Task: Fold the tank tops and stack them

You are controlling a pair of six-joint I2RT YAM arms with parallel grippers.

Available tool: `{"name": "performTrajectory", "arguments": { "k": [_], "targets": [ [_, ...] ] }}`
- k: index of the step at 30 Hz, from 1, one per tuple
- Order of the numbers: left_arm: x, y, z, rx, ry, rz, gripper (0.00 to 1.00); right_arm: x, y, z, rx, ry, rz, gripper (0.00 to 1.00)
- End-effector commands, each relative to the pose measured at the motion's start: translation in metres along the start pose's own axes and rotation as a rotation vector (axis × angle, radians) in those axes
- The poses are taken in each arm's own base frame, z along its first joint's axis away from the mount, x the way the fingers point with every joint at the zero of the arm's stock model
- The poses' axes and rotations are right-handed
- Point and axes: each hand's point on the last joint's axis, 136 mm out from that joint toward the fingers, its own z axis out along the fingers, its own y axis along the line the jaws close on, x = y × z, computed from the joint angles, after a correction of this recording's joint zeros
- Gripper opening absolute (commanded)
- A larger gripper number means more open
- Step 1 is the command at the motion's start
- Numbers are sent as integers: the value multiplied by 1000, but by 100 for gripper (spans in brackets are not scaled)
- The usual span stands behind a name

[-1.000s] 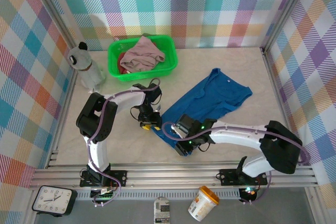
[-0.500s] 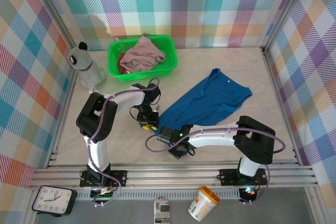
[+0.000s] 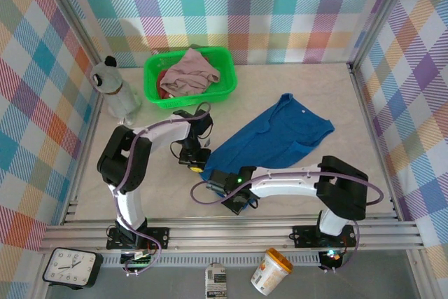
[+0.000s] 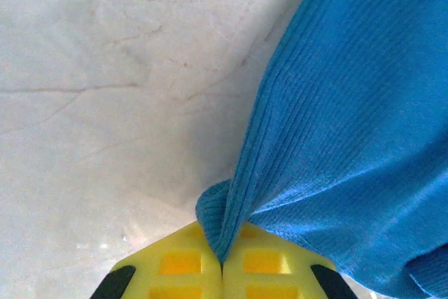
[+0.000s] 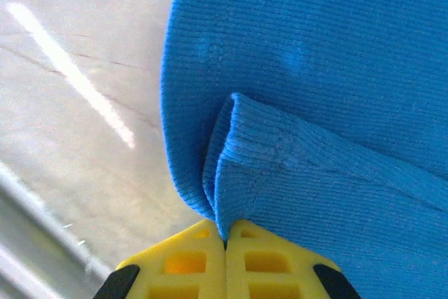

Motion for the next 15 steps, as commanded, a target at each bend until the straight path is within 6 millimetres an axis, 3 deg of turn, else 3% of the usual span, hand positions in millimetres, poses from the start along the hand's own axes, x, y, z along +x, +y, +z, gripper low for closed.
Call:
{"name": "performTrajectory", "arguments": {
  "k": [1, 6, 15],
  "targets": [
    [-1, -7, -29, 28, -40, -21, 3, -13, 9, -31, -125, -85, 27, 2],
    [-27, -31, -50, 88, -76, -4, 3, -10, -11, -53, -203, -101, 120, 1],
    [-84, -69, -73, 160, -130, 15, 3, 3, -77, -73, -311, -96, 348, 1]
  ]
}}
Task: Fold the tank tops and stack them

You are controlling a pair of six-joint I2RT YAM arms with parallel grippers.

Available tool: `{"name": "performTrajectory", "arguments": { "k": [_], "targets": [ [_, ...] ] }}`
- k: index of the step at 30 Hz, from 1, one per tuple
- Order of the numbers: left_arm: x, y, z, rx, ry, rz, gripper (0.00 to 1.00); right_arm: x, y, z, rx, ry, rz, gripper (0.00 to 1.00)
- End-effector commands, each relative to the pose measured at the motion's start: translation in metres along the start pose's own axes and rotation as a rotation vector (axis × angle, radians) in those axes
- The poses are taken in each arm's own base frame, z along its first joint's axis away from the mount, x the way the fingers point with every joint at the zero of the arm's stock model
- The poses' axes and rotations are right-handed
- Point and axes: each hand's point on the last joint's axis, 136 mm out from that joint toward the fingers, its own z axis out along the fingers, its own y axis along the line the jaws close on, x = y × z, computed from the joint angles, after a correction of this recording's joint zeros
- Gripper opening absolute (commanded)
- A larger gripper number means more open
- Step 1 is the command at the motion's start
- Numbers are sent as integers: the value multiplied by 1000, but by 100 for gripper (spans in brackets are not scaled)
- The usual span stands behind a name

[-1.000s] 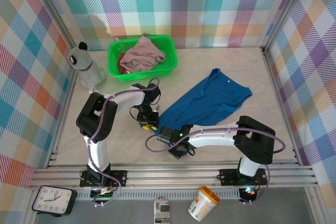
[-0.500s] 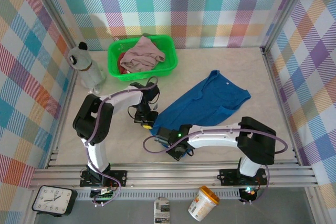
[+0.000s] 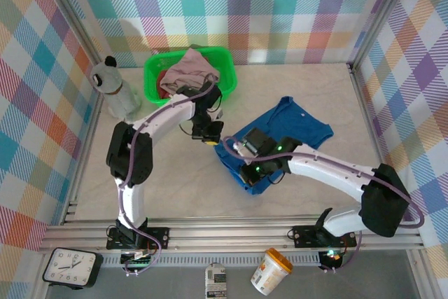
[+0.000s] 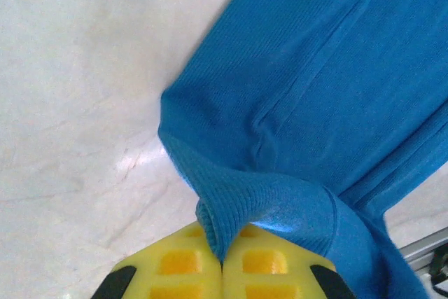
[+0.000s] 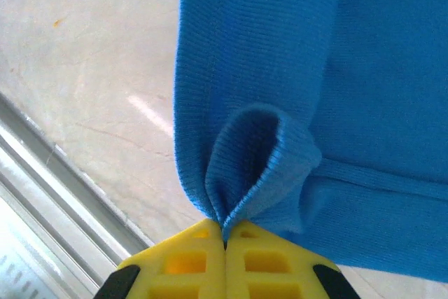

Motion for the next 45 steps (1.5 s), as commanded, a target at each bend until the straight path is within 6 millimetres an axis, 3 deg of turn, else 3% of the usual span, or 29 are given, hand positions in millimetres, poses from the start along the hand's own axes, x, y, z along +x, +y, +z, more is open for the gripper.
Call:
{"name": "performTrajectory", "arguments": {
  "k": [1, 6, 10, 18, 24, 32, 37, 39, 45],
  "targets": [
    [-13, -16, 0, 37, 24, -14, 3, 9, -11, -13, -60, 57, 29, 2],
    [-46, -39, 8, 79, -2, -4, 3, 1, -63, -32, 18, 43, 119, 2],
    [-73, -55, 16, 114, -37, 6, 3, -2, -100, -36, 78, 35, 161, 2],
    [-119, -82, 27, 201, -121, 9, 3, -10, -153, -44, 141, 22, 229, 2],
    [-138, -88, 47, 239, -147, -7, 4, -8, -182, -35, 162, 40, 302, 3],
    [-159, -100, 66, 309, -188, -17, 15, 3, -210, -16, 188, 75, 424, 4],
    [-173, -111, 59, 351, -241, -10, 31, 4, -223, -10, 193, 75, 484, 6],
    [-177, -117, 52, 368, -267, 4, 38, 10, -227, -7, 190, 95, 516, 7],
    [-182, -130, 18, 381, -345, 48, 47, 24, -238, -11, 229, 82, 616, 12]
  ]
}}
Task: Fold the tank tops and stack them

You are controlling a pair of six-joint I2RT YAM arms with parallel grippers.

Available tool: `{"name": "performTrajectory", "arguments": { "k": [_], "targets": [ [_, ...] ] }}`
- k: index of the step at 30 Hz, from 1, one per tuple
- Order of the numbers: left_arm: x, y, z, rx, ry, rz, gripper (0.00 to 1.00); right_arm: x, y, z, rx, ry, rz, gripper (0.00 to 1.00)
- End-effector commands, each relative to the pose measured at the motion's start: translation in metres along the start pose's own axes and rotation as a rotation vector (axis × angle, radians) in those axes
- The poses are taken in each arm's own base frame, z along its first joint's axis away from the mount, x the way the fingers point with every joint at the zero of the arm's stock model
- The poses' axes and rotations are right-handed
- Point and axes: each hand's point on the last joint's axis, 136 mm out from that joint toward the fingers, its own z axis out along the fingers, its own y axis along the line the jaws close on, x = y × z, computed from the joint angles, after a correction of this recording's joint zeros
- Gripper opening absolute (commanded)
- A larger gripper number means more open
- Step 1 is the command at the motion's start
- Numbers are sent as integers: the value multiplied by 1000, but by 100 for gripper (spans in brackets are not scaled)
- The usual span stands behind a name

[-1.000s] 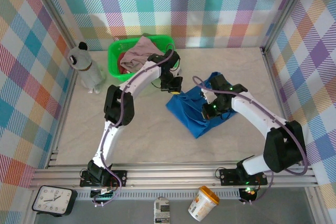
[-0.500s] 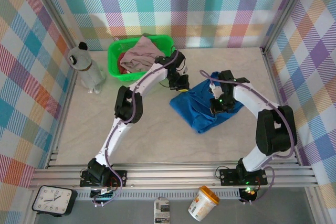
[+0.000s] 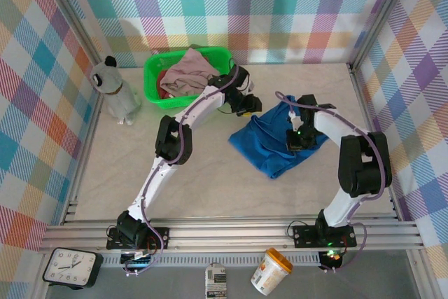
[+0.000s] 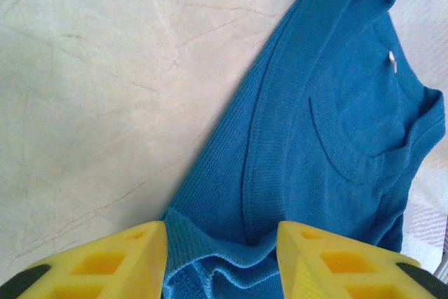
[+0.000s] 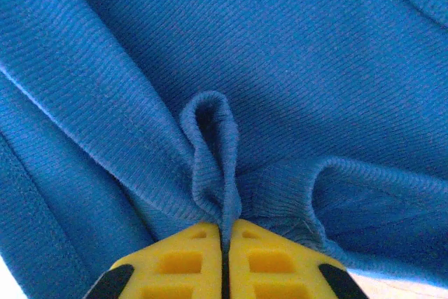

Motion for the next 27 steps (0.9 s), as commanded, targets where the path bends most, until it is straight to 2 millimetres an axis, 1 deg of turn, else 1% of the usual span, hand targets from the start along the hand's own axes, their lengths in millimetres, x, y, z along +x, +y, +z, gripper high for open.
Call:
{"name": "performTrajectory", "arguments": {
  "k": [1, 2, 5, 6, 8, 10, 12, 14, 15, 18, 21, 23, 25, 27],
  "targets": [
    [-16, -42, -38, 57, -87, 79, 48, 4, -14, -2, 23, -10, 95, 14],
    [-16, -46, -44, 55, -93, 91, 49, 5, -18, -3, 33, -11, 113, 15],
    [-8, -48, -58, 23, -81, 112, 50, 7, -33, -8, 84, -26, 158, 20],
    [-4, -47, -61, 8, -71, 118, 51, 6, -37, -12, 101, -41, 164, 22],
    [8, -44, -67, -31, -46, 134, 51, 0, -39, -25, 122, -97, 155, 30],
    [26, -41, -67, -60, -8, 147, 51, -4, -34, -39, 111, -149, 129, 34],
    [46, -33, -64, -101, 35, 155, 51, -6, -24, -51, 68, -198, 94, 37],
    [67, -24, -65, -149, 67, 165, 51, -4, -11, -60, 34, -234, 27, 40],
    [76, -18, -64, -167, 81, 164, 51, -1, -6, -60, 31, -239, -15, 42],
    [98, -5, -63, -199, 99, 155, 51, 7, 14, -56, 30, -245, -155, 46],
    [119, 6, -56, -188, 127, 133, 51, 9, 28, -46, 36, -244, -296, 49],
    [135, 15, -47, -195, 161, 123, 51, 8, 35, -36, 47, -236, -370, 49],
    [147, 26, -42, -235, 189, 125, 50, 6, 38, -25, 72, -214, -429, 49],
    [153, 38, -39, -267, 198, 123, 50, 1, 34, -16, 129, -191, -460, 50]
  ]
}}
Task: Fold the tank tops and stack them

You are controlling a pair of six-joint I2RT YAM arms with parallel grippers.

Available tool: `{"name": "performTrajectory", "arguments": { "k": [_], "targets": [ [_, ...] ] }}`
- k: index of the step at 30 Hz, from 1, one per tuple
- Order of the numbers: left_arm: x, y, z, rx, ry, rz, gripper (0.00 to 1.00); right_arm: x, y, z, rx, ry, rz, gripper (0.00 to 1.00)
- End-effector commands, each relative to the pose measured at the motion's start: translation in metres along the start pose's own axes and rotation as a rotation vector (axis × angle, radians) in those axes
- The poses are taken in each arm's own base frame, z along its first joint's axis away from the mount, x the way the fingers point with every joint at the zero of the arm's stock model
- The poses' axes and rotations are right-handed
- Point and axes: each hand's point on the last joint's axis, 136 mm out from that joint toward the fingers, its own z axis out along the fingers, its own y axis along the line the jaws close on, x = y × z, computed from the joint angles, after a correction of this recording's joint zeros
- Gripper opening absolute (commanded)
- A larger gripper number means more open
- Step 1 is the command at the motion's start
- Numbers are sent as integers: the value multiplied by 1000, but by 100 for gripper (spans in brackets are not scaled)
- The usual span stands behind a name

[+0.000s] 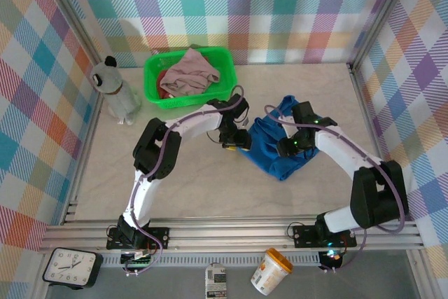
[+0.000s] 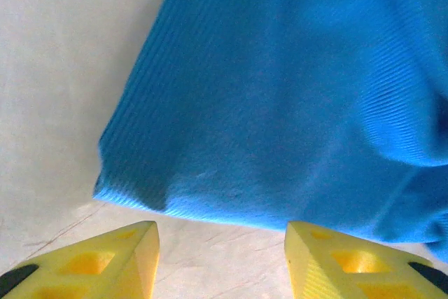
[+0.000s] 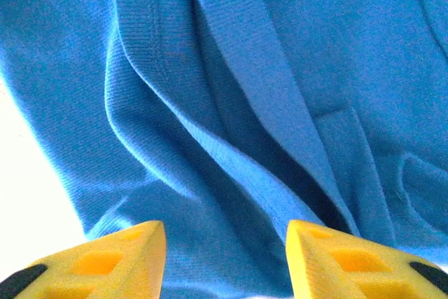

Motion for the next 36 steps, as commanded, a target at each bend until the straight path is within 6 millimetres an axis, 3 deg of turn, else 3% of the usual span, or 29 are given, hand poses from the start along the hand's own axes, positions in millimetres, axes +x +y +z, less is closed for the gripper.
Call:
{"name": "performTrajectory", "arguments": {
  "k": [1, 5, 8, 13, 21, 26, 30, 33, 36],
  "targets": [
    [-3, 2, -6, -30, -52, 32, 50, -10, -11, 14, 89, 18, -113, 50],
    [-1, 12, 6, -62, -35, 43, 50, -22, -28, 20, 177, 27, -131, 49],
    [-4, 19, 14, -93, -27, 46, 49, -15, -41, 30, 234, 76, -115, 48],
    [-6, 36, 18, -189, -16, 67, 47, -14, -68, 27, 257, 66, 85, 43],
    [3, 52, 20, -230, 15, 75, 42, 24, -86, 40, 230, 203, 302, 34],
    [2, 35, 5, -155, 3, 75, 42, 8, -81, 15, 203, 115, 305, 36],
    [-6, 26, -11, -136, -33, 82, 44, 3, -61, -10, 133, 56, 320, 42],
    [-12, 25, -12, -138, -40, 84, 44, 11, -39, -21, 61, 56, 357, 45],
    [-18, 25, -8, -140, -40, 88, 45, 18, 3, -24, -74, 59, 399, 46]
  ]
}}
